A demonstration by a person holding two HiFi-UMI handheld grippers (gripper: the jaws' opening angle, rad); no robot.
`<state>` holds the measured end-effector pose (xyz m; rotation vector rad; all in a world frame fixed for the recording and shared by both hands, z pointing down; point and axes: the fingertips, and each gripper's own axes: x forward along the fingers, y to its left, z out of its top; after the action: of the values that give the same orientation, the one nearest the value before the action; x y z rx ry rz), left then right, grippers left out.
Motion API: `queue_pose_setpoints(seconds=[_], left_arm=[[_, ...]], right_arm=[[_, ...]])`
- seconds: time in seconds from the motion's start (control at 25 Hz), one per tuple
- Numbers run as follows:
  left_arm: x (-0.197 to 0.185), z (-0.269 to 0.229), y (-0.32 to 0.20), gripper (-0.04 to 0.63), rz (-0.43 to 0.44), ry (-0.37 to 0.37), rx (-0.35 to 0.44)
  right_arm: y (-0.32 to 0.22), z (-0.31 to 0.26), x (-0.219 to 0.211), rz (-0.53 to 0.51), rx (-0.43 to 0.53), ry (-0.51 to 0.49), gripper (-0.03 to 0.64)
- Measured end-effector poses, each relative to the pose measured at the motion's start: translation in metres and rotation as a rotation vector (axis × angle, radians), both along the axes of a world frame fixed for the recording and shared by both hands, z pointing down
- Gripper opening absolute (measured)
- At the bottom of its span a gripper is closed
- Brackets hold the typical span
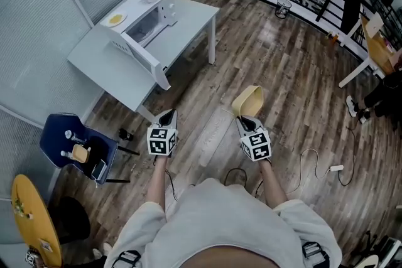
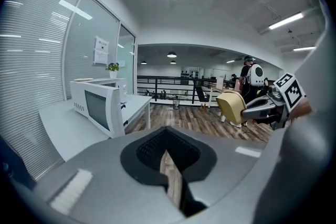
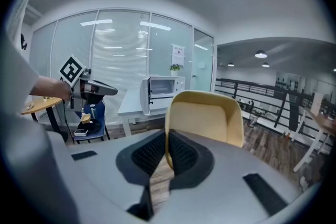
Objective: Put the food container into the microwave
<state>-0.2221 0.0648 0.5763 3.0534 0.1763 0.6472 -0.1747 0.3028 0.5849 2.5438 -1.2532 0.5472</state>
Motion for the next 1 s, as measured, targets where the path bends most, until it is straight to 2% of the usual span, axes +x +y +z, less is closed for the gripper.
queue_pose_setpoints(seconds=[0.6,1.0], left_arm=[[0.042,0.022,0.011,0.011,0.019,-0.03,-0.017],[0.116,0.033,0.009,0.011,0.086,-0.024,-0.043]], right_arm=[[0.001,0.022,0.031,-0.009,-0.015,-0.032,0.028],[-0.007,0.029,0.083,0.034,-0.045,-0.031,0.028]])
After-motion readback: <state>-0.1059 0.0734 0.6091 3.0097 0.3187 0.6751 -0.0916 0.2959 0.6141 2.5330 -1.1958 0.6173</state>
